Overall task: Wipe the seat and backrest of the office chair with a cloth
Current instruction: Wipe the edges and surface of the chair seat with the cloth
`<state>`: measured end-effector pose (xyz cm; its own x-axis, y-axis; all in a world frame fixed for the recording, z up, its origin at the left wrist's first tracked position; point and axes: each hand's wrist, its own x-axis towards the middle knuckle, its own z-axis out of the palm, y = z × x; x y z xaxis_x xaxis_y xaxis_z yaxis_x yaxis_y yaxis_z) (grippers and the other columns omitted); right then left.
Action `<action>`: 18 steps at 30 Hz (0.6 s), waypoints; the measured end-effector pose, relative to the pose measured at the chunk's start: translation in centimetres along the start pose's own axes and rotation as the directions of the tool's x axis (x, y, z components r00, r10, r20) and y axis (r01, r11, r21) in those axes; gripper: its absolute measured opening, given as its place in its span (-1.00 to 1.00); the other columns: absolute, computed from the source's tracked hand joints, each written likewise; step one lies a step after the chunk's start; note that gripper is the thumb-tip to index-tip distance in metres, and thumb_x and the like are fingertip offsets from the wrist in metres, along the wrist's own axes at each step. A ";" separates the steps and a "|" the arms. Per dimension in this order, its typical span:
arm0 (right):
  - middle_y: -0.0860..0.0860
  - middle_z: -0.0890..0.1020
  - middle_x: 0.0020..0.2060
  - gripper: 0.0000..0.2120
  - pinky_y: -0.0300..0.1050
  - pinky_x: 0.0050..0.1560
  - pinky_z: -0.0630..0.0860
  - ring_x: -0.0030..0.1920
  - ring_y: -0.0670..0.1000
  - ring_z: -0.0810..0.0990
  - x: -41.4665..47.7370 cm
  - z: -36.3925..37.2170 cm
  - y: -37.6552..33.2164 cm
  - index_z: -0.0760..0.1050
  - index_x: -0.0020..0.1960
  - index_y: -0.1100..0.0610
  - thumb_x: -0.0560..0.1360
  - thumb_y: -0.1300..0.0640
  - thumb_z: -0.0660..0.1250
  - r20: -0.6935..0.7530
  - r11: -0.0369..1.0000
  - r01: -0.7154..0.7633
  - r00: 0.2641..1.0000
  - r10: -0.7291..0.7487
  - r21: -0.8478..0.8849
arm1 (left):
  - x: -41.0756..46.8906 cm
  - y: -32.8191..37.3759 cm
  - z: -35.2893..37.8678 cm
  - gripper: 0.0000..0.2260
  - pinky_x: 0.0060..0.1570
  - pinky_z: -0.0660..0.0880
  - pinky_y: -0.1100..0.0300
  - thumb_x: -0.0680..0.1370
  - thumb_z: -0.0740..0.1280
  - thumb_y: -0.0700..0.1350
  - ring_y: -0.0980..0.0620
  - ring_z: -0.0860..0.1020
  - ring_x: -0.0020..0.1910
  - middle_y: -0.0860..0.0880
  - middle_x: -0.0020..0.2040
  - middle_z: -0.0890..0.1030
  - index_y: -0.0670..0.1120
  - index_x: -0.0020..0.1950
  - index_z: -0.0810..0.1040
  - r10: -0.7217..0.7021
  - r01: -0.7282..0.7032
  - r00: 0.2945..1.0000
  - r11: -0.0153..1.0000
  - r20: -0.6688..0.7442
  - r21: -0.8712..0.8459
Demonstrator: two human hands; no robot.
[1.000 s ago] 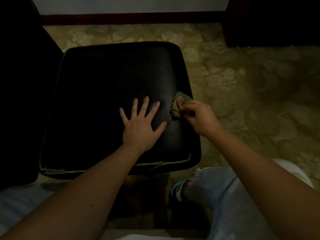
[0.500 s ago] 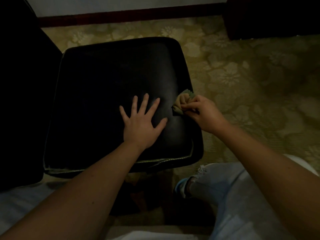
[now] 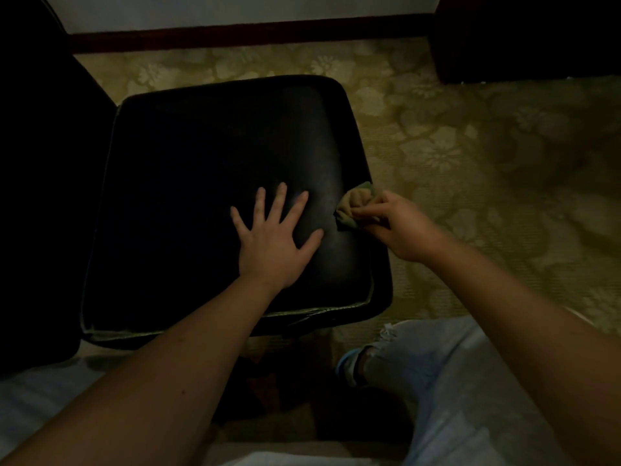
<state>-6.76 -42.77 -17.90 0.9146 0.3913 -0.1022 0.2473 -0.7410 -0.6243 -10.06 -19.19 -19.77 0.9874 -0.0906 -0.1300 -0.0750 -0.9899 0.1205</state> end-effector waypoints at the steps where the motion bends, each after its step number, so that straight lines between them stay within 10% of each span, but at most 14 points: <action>1: 0.00 0.45 0.02 -0.65 -0.49 0.05 0.27 0.04 -0.06 0.46 -0.4 0.0 0.0 0.56 0.30 0.13 0.52 0.26 0.40 0.025 1.000 0.018 1.000 -0.018 -0.009 | 0.0 0.0 0.0 -0.32 0.50 -0.16 -0.43 0.54 -0.19 0.43 -0.13 -0.16 0.65 0.05 0.69 -0.10 0.25 0.65 -0.07 0.000 0.000 1.000 1.000 -0.001 0.003; 5: -0.01 0.45 0.01 -0.62 -0.61 0.00 0.23 0.04 -0.07 0.46 -1.4 0.1 0.4 0.55 0.31 0.10 0.50 0.27 0.41 0.062 0.999 0.040 0.997 -0.039 -0.021 | 0.0 -0.2 0.2 -0.29 0.49 -0.15 -0.43 0.50 -0.25 0.44 -0.14 -0.15 0.65 0.04 0.69 -0.09 0.26 0.64 -0.07 0.002 -0.001 1.000 1.000 -0.007 0.008; 18: 0.12 0.58 0.01 -0.71 -0.10 0.05 0.47 0.03 0.15 0.56 -2.4 2.6 -0.8 0.60 0.25 0.13 0.56 0.28 0.32 -0.168 0.998 0.020 0.985 -0.028 -0.051 | 0.2 0.3 0.0 -0.34 0.49 -0.16 -0.44 0.56 -0.14 0.40 -0.14 -0.16 0.65 0.04 0.69 -0.11 0.25 0.65 -0.06 -0.019 0.019 1.000 1.000 -0.012 -0.003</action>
<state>-9.94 -41.70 -19.21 0.9480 0.3147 0.0467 0.2812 -0.7603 -0.5856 -9.86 -19.53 -19.74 0.9903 -0.0702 -0.1201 -0.0555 -0.9911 0.1214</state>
